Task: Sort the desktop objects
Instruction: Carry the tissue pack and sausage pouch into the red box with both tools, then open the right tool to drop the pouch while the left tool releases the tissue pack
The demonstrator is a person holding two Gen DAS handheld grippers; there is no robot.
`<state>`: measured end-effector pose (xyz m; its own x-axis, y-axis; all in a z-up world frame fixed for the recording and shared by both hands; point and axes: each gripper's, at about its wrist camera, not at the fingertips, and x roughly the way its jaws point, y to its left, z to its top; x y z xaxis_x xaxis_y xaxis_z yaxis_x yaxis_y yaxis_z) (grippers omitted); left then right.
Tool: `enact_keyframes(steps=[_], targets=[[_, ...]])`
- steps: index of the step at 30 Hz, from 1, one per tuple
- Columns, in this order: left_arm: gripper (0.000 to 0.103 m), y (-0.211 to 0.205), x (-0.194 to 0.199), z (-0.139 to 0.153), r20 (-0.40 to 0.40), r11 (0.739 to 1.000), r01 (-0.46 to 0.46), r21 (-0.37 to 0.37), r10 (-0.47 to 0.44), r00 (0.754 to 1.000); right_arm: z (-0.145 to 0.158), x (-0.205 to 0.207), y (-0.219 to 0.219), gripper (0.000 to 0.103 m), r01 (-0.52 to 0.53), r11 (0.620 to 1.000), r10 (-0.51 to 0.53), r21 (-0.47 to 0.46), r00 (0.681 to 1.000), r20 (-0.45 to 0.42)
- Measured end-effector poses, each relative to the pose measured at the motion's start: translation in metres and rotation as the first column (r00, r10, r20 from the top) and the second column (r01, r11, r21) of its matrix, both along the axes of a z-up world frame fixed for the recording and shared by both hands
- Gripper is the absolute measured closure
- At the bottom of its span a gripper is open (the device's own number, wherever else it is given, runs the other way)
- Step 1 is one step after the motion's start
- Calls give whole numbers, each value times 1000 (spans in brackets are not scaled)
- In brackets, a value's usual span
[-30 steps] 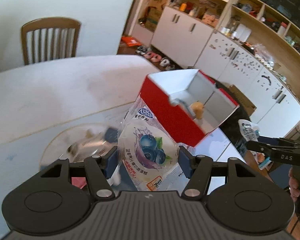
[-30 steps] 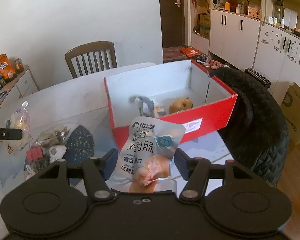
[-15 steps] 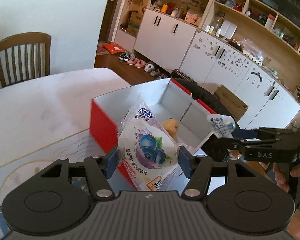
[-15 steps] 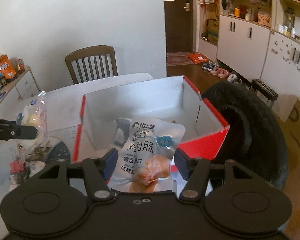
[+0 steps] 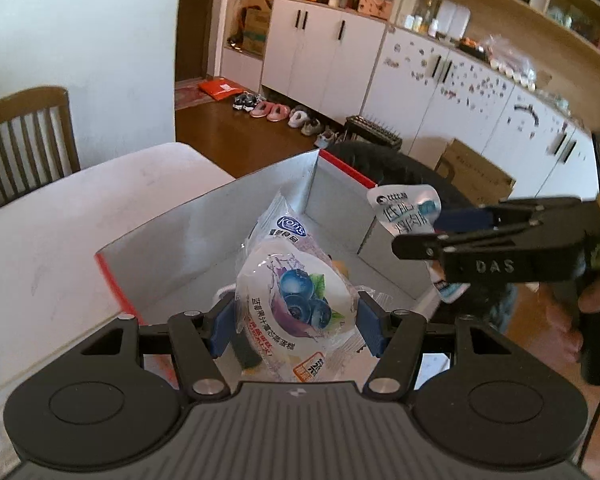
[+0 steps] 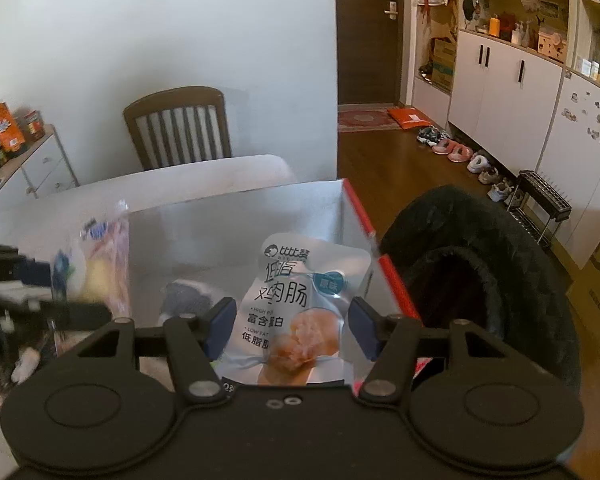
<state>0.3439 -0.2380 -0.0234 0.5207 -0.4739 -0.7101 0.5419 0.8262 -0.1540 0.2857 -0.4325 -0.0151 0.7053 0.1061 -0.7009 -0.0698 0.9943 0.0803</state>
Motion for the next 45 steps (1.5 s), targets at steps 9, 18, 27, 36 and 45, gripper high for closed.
enact_keyframes(steps=[9, 18, 27, 36, 45], targets=[[42, -32, 22, -37, -51, 995, 4, 100, 1, 999, -31, 34, -15, 42, 15, 998, -18, -54, 999, -50], [42, -45, 30, -54, -82, 990, 18, 140, -7, 997, -57, 39, -11, 42, -31, 997, 25, -65, 995, -92], [42, -42, 37, -66, -164, 991, 14, 134, 8, 986, -70, 41, 11, 42, -115, 988, 103, -102, 988, -114], [38, -44, 38, -64, -196, 991, 28, 135, -1, 981, -72, 40, 12, 37, -144, 985, 130, -99, 983, -132], [33, -25, 20, -43, -134, 998, -17, 67, 26, 991, -49, 18, 4, 22, -155, 983, 150, -103, 987, -59]])
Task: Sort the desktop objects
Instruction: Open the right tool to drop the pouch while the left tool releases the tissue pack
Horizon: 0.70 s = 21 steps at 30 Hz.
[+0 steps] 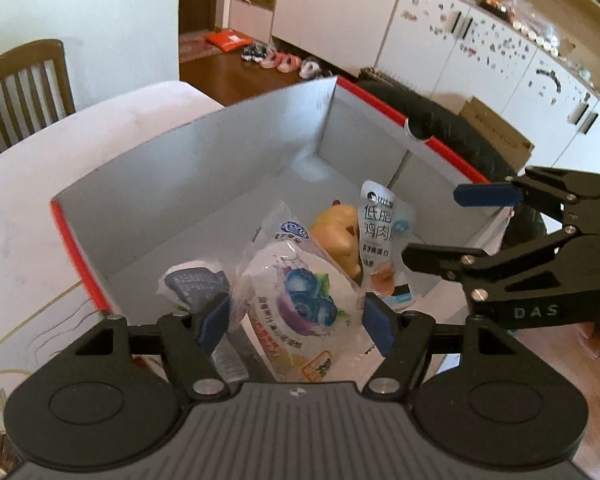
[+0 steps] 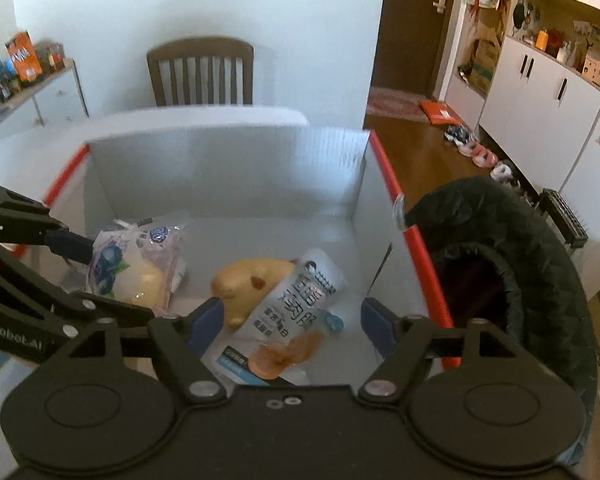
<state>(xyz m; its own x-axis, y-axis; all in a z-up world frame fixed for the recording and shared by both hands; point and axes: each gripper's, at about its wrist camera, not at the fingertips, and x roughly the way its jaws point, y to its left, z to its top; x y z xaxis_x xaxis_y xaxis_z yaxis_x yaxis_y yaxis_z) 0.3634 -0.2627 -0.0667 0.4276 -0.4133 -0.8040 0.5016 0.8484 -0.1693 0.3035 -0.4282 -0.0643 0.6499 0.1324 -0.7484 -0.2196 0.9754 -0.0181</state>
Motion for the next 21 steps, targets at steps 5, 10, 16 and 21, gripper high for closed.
enact_keyframes(steps=[5, 10, 16, 21], targets=[[33, 14, -8, 8, -1, 998, -48, -28, 48, 999, 8, -7, 0, 21, 0, 1000, 0, 13, 1000, 11], [33, 21, -22, 20, 22, 996, -59, -66, 61, 998, 22, -17, -3, 19, 2, 998, -4, 59, 999, 34], [33, 36, -43, 36, 72, 992, -77, -103, 85, 994, 35, -34, 0, 17, -19, 998, 14, 67, 998, 62], [33, 52, -63, 51, 108, 987, -84, -137, 99, 989, 46, -51, 6, 15, -24, 998, 18, 66, 996, 85]])
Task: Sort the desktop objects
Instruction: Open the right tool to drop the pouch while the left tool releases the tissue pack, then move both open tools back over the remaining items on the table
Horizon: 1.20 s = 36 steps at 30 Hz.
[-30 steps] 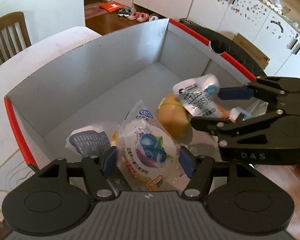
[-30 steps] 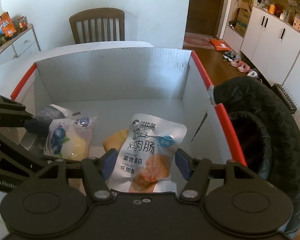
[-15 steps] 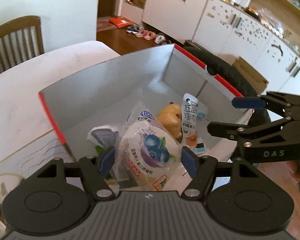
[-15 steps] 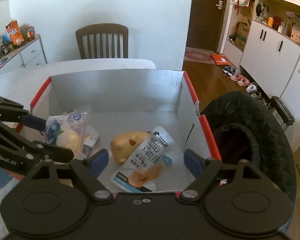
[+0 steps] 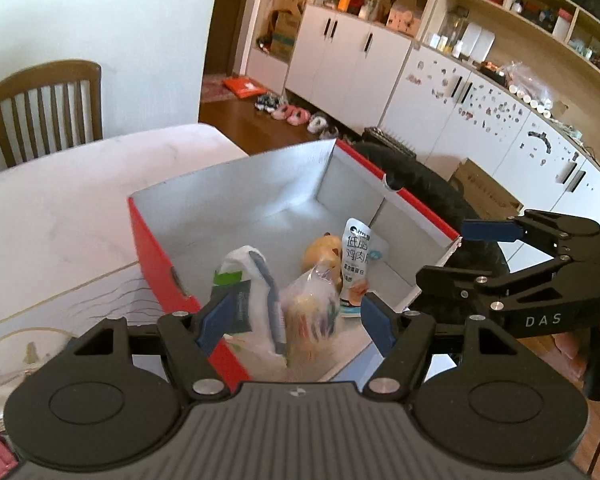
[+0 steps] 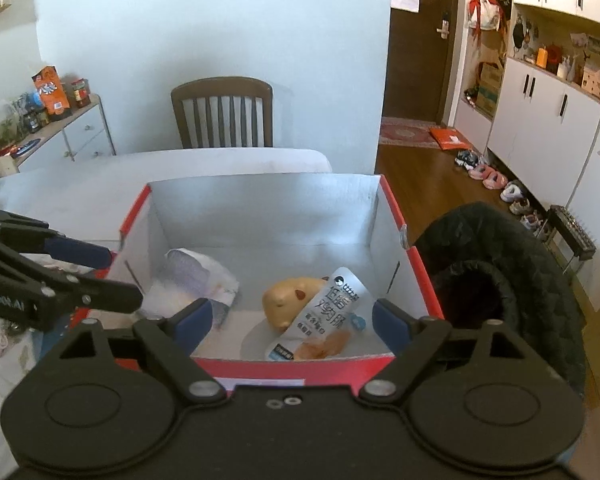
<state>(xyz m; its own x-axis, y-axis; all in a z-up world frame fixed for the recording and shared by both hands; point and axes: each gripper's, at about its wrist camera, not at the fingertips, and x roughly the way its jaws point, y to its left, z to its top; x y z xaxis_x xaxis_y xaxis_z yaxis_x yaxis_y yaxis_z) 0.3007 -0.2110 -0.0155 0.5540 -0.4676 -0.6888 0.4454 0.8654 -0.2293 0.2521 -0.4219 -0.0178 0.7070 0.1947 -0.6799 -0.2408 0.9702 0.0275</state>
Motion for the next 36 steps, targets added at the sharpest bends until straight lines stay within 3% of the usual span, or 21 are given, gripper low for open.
enact_keyframes(steps=[12, 24, 36], targets=[[33, 59, -44, 16, 55, 1000, -21, -22, 22, 998, 16, -35, 35, 12, -2, 1000, 2, -15, 999, 36], [33, 140, -79, 24, 71, 998, -62, -27, 64, 995, 25, -60, 106, 12, -35, 999, 35, 4, 998, 51], [33, 219, -106, 12, 93, 994, -106, 1, 106, 990, 25, -74, 177, 12, -62, 998, 61, 21, 997, 42]])
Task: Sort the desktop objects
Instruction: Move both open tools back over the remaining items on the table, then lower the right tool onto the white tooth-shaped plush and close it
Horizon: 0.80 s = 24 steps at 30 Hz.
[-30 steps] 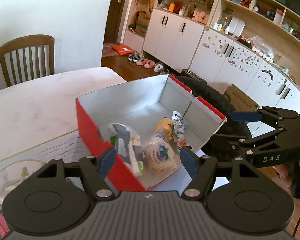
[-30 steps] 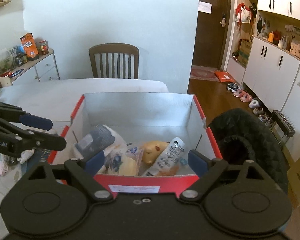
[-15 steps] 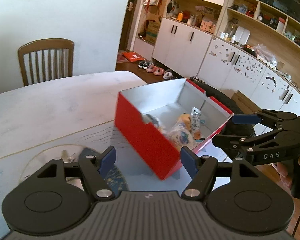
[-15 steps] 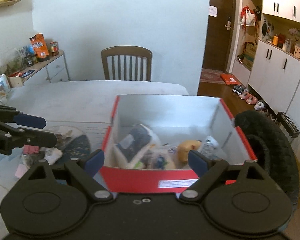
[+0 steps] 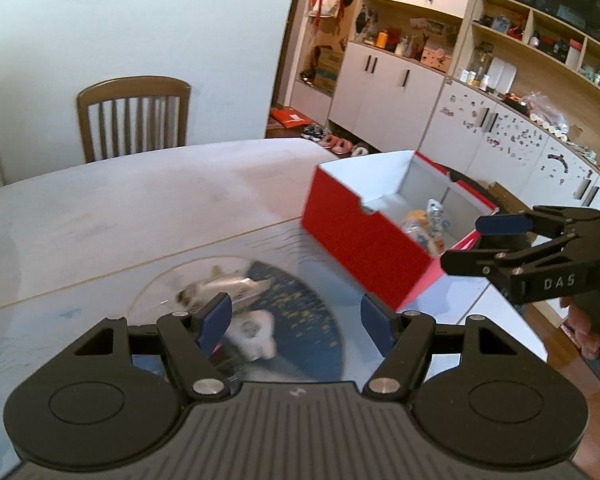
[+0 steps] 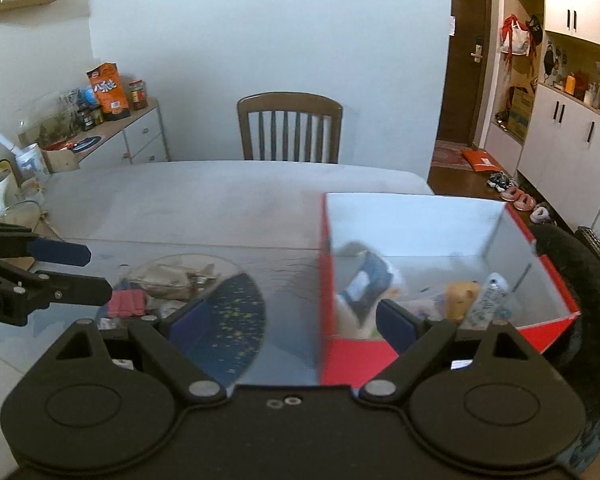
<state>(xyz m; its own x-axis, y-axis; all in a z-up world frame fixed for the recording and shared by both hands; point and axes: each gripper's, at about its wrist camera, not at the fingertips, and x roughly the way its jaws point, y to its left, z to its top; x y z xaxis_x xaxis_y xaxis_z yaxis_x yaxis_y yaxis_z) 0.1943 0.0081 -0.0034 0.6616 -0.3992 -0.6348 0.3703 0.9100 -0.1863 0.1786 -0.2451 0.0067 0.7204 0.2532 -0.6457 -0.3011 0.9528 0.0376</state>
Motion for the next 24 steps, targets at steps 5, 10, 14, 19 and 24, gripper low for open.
enact_keyframes(steps=[5, 10, 14, 19, 24], targets=[[33, 28, -7, -8, 2, 1000, -24, 17, 24, 1000, -5, -1, 25, 12, -4, 1000, 4, 4, 1000, -7], [33, 47, -15, -23, -12, 999, -37, 38, 37, 999, -15, 0, 48, 12, -6, 1000, 6, -4, 1000, -26], [33, 52, -18, -40, -33, 998, -30, 56, 32, 999, -27, 3, 62, 12, 2, 1000, -3, -16, 999, -53], [33, 52, -19, -65, -61, 996, -33, 83, 38, 997, -44, 10, 75, 12, 8, 999, -12, -38, 997, -82], [33, 50, -18, -85, -78, 994, -27, 104, 36, 996, -59, 20, 87, 12, 6, 998, -12, -55, 995, -99]])
